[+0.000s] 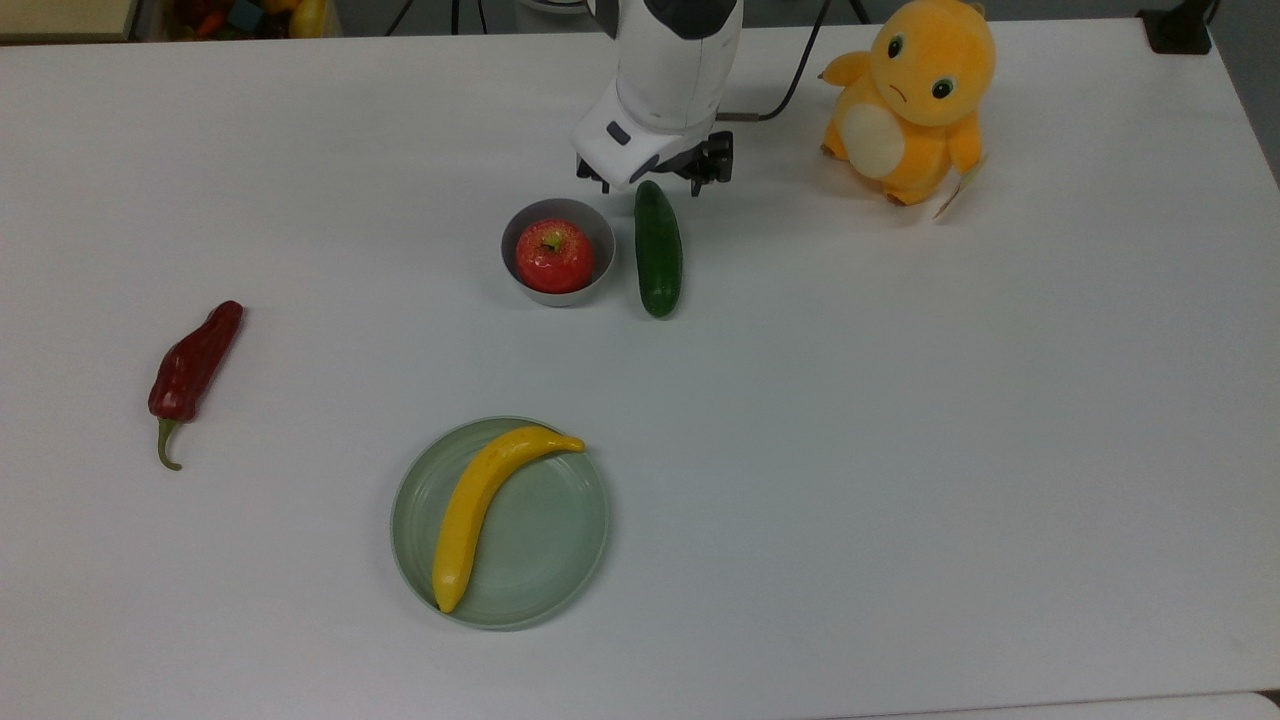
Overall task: Put the cucumber on the left side of the bowl
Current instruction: 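Open the gripper and lift it away from the cucumber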
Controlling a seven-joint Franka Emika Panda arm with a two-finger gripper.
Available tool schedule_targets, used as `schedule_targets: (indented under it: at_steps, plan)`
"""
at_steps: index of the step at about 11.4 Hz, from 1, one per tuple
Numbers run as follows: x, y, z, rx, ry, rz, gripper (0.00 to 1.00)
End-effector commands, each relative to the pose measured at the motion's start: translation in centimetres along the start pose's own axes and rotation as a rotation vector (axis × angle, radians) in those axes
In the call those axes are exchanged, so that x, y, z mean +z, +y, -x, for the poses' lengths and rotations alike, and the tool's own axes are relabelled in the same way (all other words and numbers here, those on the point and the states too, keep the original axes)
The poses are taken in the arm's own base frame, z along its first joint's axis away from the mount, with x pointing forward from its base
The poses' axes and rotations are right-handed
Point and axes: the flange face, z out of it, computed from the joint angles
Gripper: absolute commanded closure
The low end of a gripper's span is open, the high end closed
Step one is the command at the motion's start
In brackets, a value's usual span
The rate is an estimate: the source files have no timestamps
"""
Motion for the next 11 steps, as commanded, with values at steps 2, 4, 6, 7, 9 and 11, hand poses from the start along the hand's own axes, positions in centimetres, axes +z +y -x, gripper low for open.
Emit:
schedule_targets:
  at_steps: [2, 4, 6, 7, 9, 11]
  plan:
    - [-10.8, 4.2, 0.8, 0.107, 0.044, -0.049, 0.0]
    - [-16.2, 7.2, 1.8, 0.164, 0.076, -0.081, 0.0]
    - [-20.4, 10.2, 3.1, 0.215, 0.107, -0.103, 0.0]
    - [-22.3, 11.5, 3.9, 0.24, 0.136, -0.132, 0.0]
    - [-24.9, 13.4, 5.4, 0.27, 0.183, -0.156, 0.0]
    - [-25.0, 14.2, 5.6, 0.274, 0.195, -0.158, 0.0]
